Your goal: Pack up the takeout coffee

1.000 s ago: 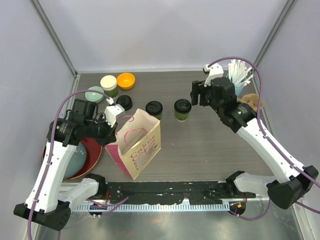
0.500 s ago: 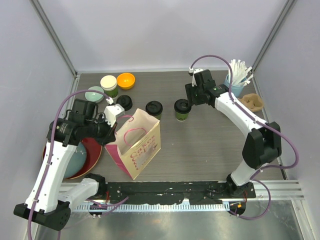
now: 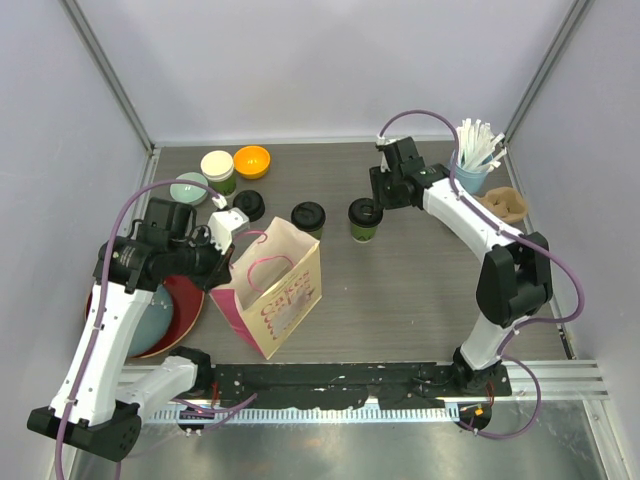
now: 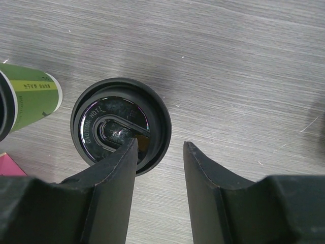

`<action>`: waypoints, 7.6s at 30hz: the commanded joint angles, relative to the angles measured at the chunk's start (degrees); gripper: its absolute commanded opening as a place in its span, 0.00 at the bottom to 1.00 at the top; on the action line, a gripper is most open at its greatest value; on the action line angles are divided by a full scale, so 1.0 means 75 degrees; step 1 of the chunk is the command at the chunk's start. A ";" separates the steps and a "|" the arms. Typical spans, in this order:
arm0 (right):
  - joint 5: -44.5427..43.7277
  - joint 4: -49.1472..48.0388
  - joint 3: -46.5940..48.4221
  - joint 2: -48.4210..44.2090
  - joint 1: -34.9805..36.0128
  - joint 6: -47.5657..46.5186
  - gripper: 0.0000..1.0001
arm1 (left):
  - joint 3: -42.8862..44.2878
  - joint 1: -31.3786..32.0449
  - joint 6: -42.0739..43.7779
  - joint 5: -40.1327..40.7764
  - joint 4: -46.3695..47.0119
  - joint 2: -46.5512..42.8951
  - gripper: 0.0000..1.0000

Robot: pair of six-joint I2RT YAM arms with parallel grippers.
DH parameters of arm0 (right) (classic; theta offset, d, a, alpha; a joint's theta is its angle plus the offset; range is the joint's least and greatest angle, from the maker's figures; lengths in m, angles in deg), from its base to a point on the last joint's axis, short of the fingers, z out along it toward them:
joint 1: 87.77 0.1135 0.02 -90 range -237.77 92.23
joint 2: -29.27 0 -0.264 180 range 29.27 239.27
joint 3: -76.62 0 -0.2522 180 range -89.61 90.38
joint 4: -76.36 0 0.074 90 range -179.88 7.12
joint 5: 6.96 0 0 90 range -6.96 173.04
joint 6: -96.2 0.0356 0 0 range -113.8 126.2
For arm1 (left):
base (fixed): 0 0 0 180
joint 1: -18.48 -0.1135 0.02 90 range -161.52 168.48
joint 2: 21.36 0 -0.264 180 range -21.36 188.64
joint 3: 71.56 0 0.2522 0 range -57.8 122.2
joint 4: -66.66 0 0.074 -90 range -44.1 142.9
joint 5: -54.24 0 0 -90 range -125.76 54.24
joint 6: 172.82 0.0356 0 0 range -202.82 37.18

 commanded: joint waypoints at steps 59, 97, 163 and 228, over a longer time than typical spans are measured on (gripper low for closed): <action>0.1490 0.3457 0.4751 -0.0861 0.4090 -0.1052 0.01 | 0.0005 0.0019 -0.0802 -0.0249 0.0879 -0.0021 0.00; 0.1034 0.2437 0.2431 0.1389 0.4559 -0.2542 0.01 | -0.0031 0.0007 -0.1213 -0.0447 0.1044 0.0143 0.00; 0.0340 -0.2908 0.0755 -0.2736 0.3145 0.0411 0.74 | 0.0298 0.0007 -0.0626 0.0571 -0.0245 -0.0138 0.00; -0.3139 0.0328 0.4599 0.3475 0.3832 -0.0209 0.36 | 0.0204 -0.0391 -0.0638 0.1743 -0.0421 -0.0642 0.00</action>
